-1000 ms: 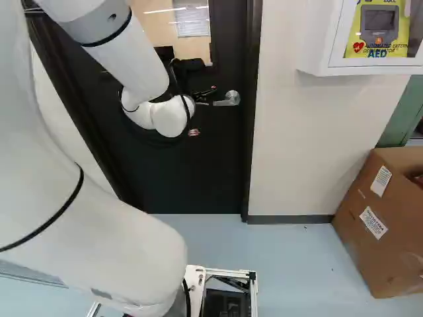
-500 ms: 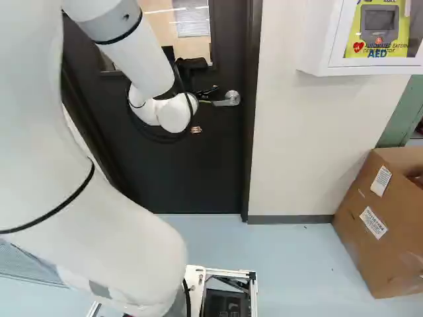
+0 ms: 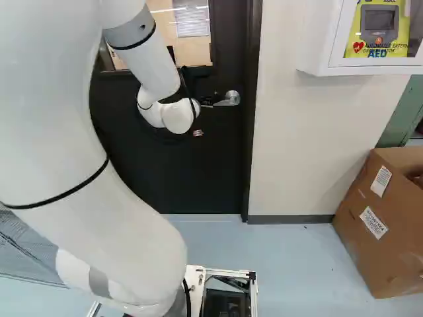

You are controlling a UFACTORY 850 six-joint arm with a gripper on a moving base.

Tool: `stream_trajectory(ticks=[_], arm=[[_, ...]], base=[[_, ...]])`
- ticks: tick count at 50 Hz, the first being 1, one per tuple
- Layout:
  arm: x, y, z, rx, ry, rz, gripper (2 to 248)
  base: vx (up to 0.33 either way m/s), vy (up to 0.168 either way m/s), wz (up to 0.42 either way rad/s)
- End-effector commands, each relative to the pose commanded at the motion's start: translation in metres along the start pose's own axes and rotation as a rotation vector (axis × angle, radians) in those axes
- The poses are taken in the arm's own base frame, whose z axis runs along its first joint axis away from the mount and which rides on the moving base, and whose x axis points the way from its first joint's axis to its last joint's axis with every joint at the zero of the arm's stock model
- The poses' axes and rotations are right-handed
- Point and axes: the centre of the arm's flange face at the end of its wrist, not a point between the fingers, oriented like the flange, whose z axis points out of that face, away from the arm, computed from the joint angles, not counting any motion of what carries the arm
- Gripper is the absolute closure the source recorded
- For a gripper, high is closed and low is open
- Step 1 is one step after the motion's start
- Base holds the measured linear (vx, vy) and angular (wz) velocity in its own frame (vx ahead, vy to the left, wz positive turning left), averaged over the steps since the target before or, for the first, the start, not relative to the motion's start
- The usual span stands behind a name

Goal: Open the door and move inside

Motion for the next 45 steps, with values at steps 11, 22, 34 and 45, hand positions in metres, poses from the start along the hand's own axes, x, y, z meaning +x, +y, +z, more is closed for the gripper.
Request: stream_trajectory(ticks=[11, 22, 34, 45], arm=[[-0.011, 0.000, 0.011, 0.002, -0.024, 0.002, 3], [-0.022, -0.001, 0.015, 0.004, -0.048, 0.003, 3], [-0.035, -0.001, 0.016, 0.005, -0.075, 0.005, 3], [-0.047, -0.002, 0.018, 0.007, -0.099, 0.007, 3]], base=[[0.000, 0.000, 0.000], [0.000, 0.000, 0.000], [0.000, 0.000, 0.000], [0.000, 0.000, 0.000]])
